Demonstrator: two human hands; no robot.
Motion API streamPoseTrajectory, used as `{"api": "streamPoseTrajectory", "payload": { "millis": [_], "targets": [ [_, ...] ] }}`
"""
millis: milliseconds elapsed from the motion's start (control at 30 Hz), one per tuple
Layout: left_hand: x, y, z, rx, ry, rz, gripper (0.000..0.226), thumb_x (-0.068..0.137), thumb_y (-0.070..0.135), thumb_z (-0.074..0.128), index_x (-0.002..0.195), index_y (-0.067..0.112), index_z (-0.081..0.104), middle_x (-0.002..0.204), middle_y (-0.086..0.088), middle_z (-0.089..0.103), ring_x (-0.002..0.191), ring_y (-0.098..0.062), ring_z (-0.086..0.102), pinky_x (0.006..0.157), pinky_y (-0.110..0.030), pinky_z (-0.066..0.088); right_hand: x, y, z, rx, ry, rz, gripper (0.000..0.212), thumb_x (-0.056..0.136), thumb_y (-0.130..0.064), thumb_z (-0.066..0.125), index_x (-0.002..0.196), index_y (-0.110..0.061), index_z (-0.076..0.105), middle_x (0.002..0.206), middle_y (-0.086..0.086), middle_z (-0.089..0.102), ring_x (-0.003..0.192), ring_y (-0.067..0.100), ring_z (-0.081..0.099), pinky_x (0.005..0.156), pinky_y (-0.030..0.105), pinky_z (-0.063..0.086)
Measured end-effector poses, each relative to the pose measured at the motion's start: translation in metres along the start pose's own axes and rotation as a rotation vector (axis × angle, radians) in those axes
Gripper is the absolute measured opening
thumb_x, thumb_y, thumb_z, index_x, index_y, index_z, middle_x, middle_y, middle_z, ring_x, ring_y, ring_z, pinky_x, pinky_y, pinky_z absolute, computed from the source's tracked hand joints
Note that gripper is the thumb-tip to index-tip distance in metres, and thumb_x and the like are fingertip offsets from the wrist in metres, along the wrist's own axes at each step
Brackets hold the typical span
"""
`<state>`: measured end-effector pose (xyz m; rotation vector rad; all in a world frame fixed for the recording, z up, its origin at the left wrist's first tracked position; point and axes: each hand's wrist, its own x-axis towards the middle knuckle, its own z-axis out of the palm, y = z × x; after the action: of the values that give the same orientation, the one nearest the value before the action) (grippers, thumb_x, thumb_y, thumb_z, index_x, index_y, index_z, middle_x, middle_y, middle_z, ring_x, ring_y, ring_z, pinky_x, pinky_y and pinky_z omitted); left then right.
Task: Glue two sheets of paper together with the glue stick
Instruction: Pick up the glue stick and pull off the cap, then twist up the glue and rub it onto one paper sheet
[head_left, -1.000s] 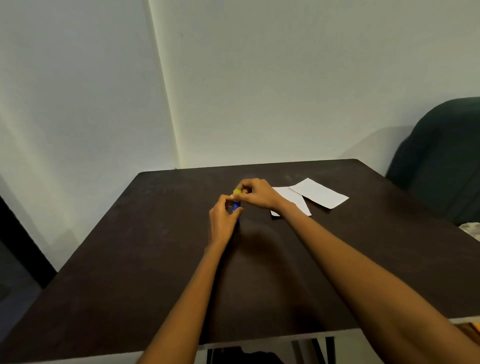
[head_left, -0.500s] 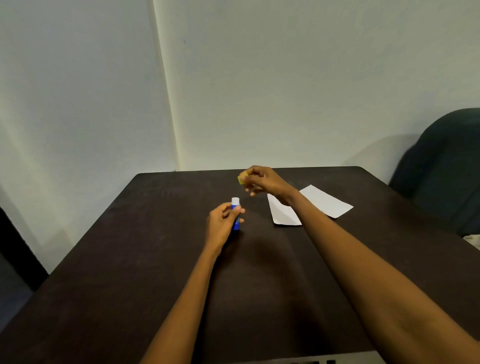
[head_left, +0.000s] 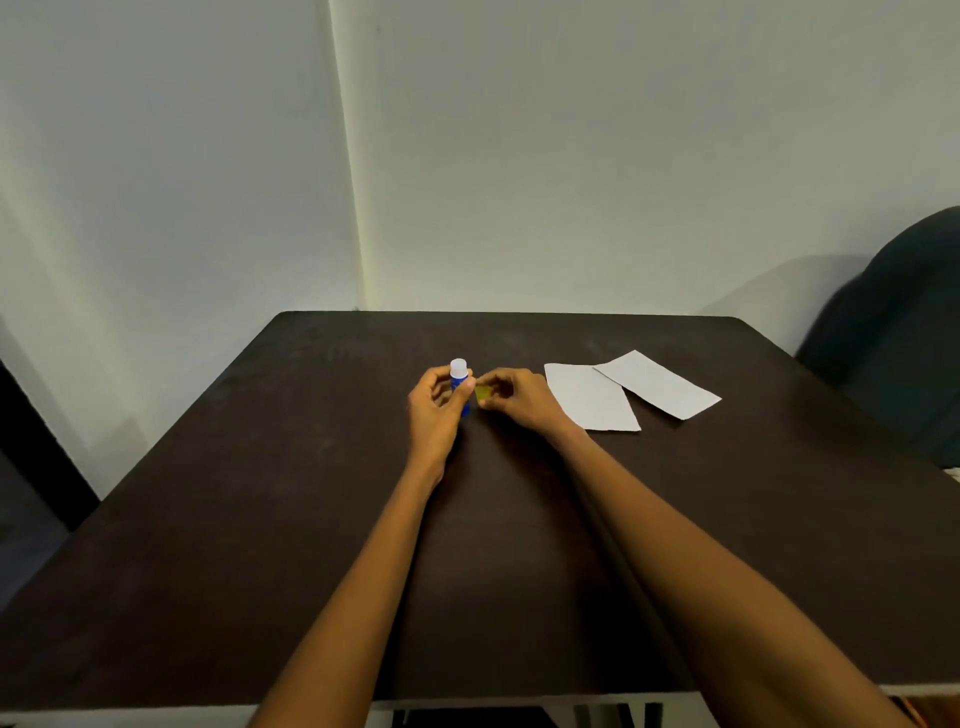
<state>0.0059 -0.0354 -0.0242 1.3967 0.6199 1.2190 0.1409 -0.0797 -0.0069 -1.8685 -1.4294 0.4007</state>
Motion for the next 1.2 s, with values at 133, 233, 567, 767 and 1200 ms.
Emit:
{"api": "streamPoseTrajectory", "payload": {
  "millis": [133, 233, 567, 767, 1200],
  "targets": [
    [0.0, 0.001, 0.0, -0.004, 0.017, 0.008, 0.019, 0.084, 0.012, 0.066, 0.102, 0.017, 0.061, 0.1, 0.002, 0.067, 0.094, -0.003, 0.064, 0.079, -0.015, 0.053, -0.001, 0.0, -0.003, -0.007, -0.016, -0.006, 0.046, 0.084, -0.011, 0.067, 0.128, -0.012, 0.055, 0.123, 0.009, 0.063, 0.109, 0.02, 0.06, 0.089, 0.021, 0.044],
    [0.002, 0.001, 0.0, -0.05, 0.048, -0.001, 0.017, 0.084, 0.012, 0.066, 0.099, 0.017, 0.063, 0.097, 0.002, 0.068, 0.091, -0.005, 0.065, 0.079, -0.018, 0.053, -0.009, -0.001, -0.005, 0.14, 0.121, -0.021, 0.056, 0.085, -0.006, 0.063, 0.137, -0.015, 0.045, 0.129, 0.006, 0.056, 0.106, 0.013, 0.054, 0.086, 0.017, 0.044],
    [0.013, 0.005, -0.012, -0.285, 0.203, -0.045, 0.013, 0.085, 0.011, 0.065, 0.097, 0.01, 0.066, 0.086, -0.003, 0.067, 0.076, -0.004, 0.064, 0.069, -0.014, 0.052, -0.028, -0.039, 0.04, 0.769, 0.106, 0.034, 0.028, 0.089, -0.006, 0.06, 0.116, -0.004, 0.061, 0.087, -0.003, 0.067, 0.074, 0.003, 0.063, 0.07, 0.013, 0.052],
    [0.015, 0.008, -0.009, -0.392, 0.182, -0.069, 0.009, 0.086, 0.012, 0.063, 0.094, 0.011, 0.067, 0.084, 0.0, 0.07, 0.077, -0.005, 0.066, 0.077, -0.02, 0.054, -0.028, -0.037, 0.05, 0.851, 0.162, 0.013, 0.026, 0.094, -0.008, 0.053, 0.118, 0.0, 0.058, 0.083, -0.004, 0.064, 0.065, 0.004, 0.056, 0.067, 0.013, 0.05],
    [0.003, 0.023, 0.001, -0.317, 0.154, -0.017, 0.026, 0.082, 0.005, 0.066, 0.107, 0.002, 0.065, 0.105, -0.017, 0.067, 0.092, -0.017, 0.064, 0.079, -0.019, 0.053, -0.033, -0.046, 0.042, 1.279, -0.064, 0.256, 0.037, 0.099, -0.043, 0.031, 0.092, -0.012, 0.05, 0.061, 0.003, 0.042, 0.047, 0.01, 0.042, 0.049, 0.022, 0.033]
  ]
}}
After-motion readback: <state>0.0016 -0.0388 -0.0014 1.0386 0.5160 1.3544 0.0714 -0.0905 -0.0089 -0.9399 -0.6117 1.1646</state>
